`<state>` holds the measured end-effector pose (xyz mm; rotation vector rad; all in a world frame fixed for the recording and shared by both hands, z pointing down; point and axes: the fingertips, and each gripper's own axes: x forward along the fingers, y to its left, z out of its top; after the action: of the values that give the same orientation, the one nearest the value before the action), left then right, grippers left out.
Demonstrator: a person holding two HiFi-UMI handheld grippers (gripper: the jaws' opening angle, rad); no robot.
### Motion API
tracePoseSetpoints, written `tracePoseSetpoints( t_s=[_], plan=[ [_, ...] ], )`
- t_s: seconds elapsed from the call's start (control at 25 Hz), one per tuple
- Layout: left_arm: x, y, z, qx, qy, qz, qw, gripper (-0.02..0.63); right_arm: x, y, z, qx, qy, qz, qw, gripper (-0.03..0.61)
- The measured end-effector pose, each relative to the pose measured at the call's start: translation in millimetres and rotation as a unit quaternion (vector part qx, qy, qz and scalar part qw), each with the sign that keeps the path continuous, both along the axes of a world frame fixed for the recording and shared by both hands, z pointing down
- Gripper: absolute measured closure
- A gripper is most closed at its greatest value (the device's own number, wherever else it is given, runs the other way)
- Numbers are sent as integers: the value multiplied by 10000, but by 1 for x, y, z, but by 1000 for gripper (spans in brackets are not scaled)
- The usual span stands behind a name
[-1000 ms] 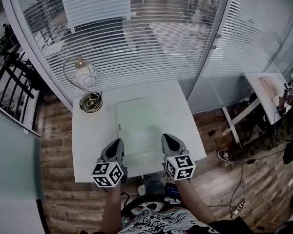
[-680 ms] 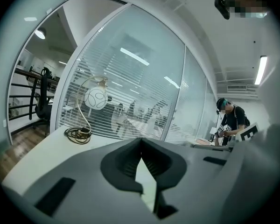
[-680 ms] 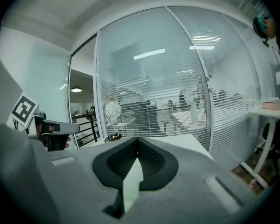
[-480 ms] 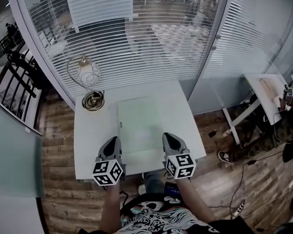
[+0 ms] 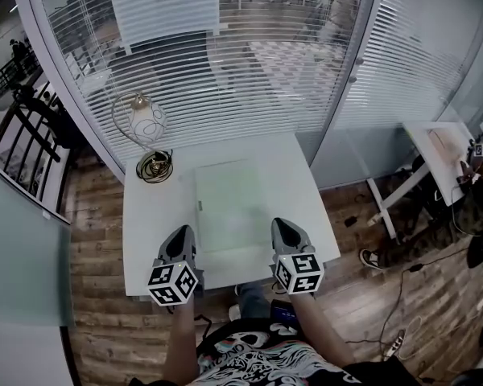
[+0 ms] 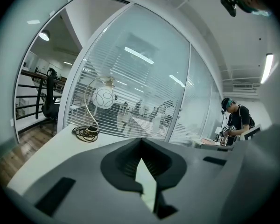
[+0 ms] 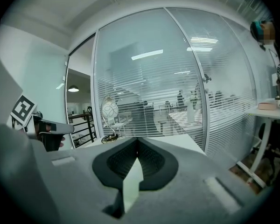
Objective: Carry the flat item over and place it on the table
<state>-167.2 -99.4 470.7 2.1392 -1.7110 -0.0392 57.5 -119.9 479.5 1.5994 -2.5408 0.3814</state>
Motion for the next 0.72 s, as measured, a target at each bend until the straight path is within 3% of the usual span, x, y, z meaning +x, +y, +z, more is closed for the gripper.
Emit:
tracePoseSetpoints(
  t_s=[0.2,0.4,0.72],
  plan=[
    [-7,0,1,-23,-31,-61,10000,607,5,-3,-9,166,49,193,9997,574],
    [-2,-2,-4,31,187,82,9998,607,8,-4,-10,175,83,211,9996,574],
    [-3,-5,5,-80,202,112,9997,607,6,-6,-2,75,38,173,9998,574]
  ],
)
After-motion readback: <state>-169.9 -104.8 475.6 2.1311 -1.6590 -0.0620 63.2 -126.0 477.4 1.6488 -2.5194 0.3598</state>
